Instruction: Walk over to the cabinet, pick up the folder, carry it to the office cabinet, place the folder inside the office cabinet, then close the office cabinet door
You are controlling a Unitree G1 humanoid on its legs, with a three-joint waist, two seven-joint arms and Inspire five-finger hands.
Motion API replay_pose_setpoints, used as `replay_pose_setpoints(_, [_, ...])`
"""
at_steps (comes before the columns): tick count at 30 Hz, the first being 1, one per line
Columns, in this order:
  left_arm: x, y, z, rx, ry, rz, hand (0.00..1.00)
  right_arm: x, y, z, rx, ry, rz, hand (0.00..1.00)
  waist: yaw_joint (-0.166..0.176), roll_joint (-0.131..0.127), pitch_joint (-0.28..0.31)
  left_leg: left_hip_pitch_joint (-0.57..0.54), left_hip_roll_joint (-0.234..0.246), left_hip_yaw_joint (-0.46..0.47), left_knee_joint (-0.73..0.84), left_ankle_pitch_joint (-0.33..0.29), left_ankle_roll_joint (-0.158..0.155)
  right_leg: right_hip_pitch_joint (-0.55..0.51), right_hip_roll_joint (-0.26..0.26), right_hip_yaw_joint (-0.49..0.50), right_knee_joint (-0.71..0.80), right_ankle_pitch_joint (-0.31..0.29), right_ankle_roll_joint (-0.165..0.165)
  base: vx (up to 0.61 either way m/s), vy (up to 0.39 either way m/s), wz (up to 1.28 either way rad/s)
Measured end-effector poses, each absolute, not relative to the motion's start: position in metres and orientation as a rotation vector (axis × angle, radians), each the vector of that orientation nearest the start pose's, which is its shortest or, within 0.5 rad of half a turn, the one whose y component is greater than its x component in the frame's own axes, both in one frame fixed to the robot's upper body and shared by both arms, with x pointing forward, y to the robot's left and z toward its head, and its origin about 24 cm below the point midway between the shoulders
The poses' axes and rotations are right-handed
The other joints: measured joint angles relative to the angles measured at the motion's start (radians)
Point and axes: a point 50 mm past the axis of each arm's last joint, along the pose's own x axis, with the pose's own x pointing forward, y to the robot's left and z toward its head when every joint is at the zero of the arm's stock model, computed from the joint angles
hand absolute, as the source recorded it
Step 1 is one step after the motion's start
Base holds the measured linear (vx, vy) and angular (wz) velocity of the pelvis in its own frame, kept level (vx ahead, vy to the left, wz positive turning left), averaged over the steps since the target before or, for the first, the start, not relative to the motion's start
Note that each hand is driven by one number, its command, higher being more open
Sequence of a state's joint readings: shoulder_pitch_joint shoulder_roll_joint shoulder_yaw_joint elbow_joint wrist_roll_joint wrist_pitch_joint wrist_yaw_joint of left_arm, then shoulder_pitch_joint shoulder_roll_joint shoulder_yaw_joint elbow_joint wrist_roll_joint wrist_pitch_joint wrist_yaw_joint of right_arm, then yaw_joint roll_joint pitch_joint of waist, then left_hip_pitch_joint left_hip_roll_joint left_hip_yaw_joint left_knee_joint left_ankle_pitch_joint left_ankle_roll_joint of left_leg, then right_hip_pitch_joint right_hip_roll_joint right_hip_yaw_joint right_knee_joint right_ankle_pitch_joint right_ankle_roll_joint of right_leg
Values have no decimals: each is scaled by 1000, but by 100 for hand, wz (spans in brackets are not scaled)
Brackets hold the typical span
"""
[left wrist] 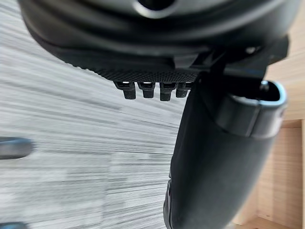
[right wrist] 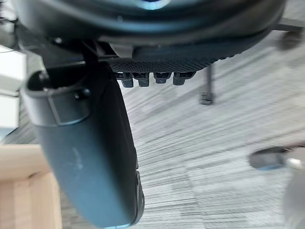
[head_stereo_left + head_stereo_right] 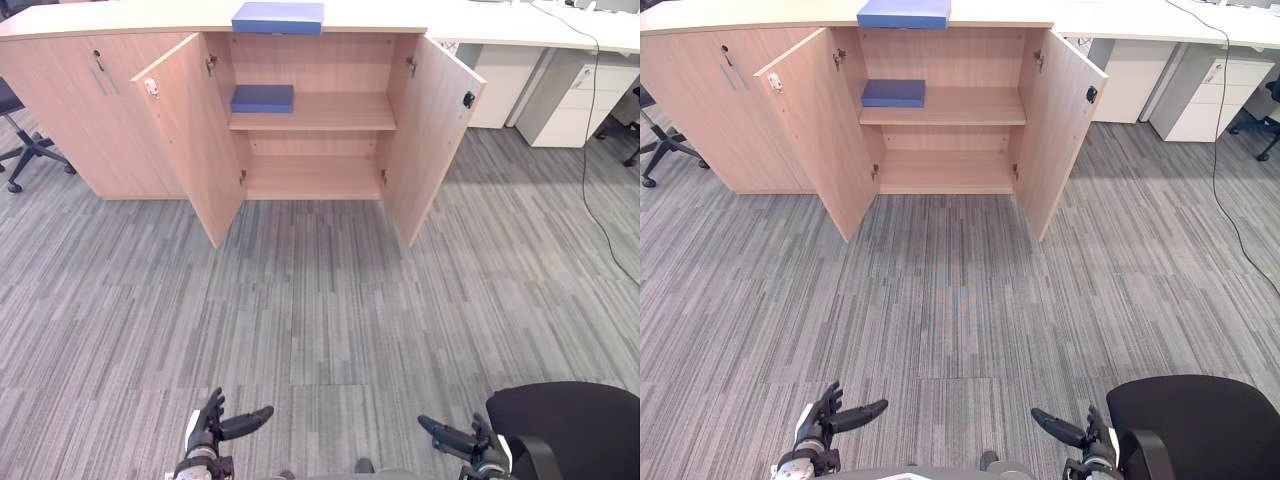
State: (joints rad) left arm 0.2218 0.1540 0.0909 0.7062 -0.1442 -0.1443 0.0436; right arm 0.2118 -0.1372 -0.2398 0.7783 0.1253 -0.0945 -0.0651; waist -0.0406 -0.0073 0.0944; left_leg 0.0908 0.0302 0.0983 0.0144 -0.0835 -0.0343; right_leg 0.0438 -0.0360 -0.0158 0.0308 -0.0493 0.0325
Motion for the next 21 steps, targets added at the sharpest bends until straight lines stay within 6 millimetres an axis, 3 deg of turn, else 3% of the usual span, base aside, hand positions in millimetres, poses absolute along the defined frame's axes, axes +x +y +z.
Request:
replay_pose_setpoints(10, [114,234,-116,22,730,293,100,111,-253,-122,-44,796,-401,100,-3,8,33,18,1,37,-8,-15,-17,13,0,12,-16,-1,2,31,4,-6])
replay_pose_setpoints(15, [119,233,-109,-22,677,340,100,135,-261,-107,-83,707,-400,100,1,22,61,-70,15,88,118,-107,8,-36,3,47,0,-14,17,-37,6,-22])
replay_pose_setpoints(17, [118,231,-108,-36,668,344,100,143,-263,-102,-93,681,-401,100,1,31,67,-102,17,104,162,-141,16,-77,1,61,45,-44,29,14,45,-26])
replay_pose_setpoints(19, [121,229,-105,-52,645,345,100,146,-265,-100,-103,671,-413,100,1,36,71,-137,5,107,229,-193,29,-156,-15,67,199,-129,55,96,76,-7])
replay_pose_setpoints(21, [121,228,-105,-71,642,357,100,149,-263,-100,-101,667,-406,100,2,40,79,-127,-4,105,251,-226,47,-224,-27,58,377,-174,81,185,109,-1])
